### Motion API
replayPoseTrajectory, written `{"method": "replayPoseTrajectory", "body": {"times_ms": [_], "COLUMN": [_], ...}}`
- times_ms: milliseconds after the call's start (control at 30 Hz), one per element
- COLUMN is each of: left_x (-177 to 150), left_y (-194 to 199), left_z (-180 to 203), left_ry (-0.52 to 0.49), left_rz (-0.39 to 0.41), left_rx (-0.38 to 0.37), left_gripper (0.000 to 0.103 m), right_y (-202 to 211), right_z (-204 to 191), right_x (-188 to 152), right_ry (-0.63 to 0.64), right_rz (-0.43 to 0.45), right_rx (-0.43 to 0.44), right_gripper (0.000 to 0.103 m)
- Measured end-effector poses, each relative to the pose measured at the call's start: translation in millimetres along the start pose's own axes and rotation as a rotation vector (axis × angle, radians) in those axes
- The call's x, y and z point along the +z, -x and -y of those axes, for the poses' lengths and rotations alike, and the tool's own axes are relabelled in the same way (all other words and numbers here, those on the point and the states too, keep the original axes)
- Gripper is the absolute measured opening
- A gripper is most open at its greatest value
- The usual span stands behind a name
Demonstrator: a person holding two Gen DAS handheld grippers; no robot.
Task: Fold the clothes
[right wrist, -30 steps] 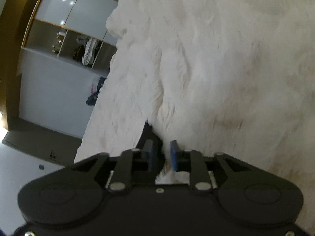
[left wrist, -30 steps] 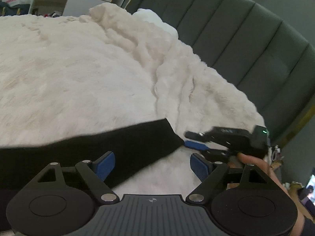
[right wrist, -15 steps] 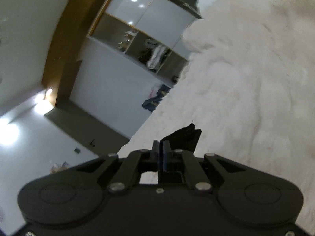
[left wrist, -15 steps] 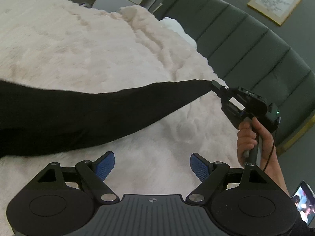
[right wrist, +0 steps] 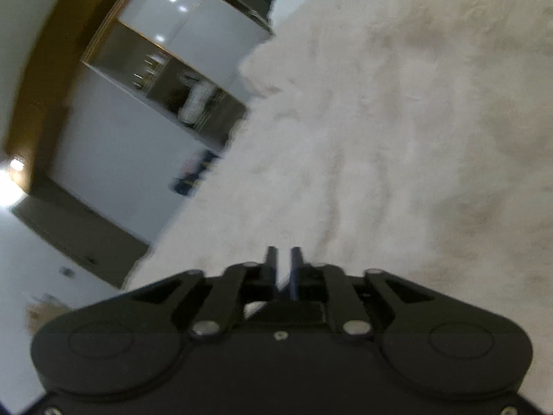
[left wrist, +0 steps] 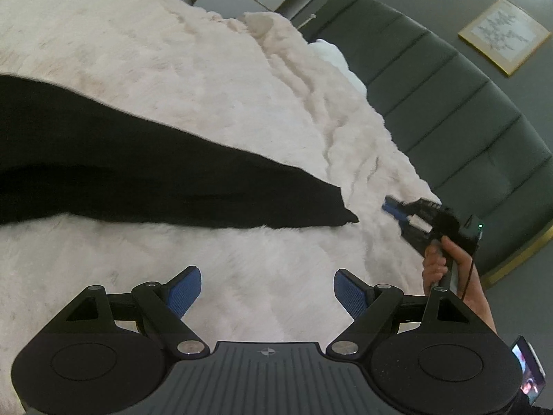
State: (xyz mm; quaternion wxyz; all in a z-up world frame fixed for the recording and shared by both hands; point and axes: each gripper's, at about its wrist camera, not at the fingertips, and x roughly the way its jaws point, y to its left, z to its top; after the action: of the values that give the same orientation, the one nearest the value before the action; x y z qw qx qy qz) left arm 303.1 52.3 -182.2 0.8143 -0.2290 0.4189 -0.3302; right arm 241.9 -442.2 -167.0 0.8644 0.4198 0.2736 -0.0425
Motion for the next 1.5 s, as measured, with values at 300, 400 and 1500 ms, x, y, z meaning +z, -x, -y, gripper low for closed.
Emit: {"method": "replayPoseTrajectory", "body": {"times_ms": [300,400,1500], "left_x": [-7,-7,-16], "left_y": [-3,-6,-19], "left_z": [3,7,23], "left_ry": [0.007,0.003,-0.028], "left_rz": [-0.013,-0.015,-0.047], "left_rx": [-0.022,-0.035,-0.058], "left_gripper": [0.08,0.08,0.081], "right_y": [-25,-18,3], "right_z": [-13,-25,-38], "right_x": [-24,-16,-4], "right_ry": [0.057,0.054,0.181], "right_rz": [-0.137,-0.082,-0.016], "right_rx": [-0.02,0.06,-0.11], "right_gripper": [0.001,0.001,0.037]}}
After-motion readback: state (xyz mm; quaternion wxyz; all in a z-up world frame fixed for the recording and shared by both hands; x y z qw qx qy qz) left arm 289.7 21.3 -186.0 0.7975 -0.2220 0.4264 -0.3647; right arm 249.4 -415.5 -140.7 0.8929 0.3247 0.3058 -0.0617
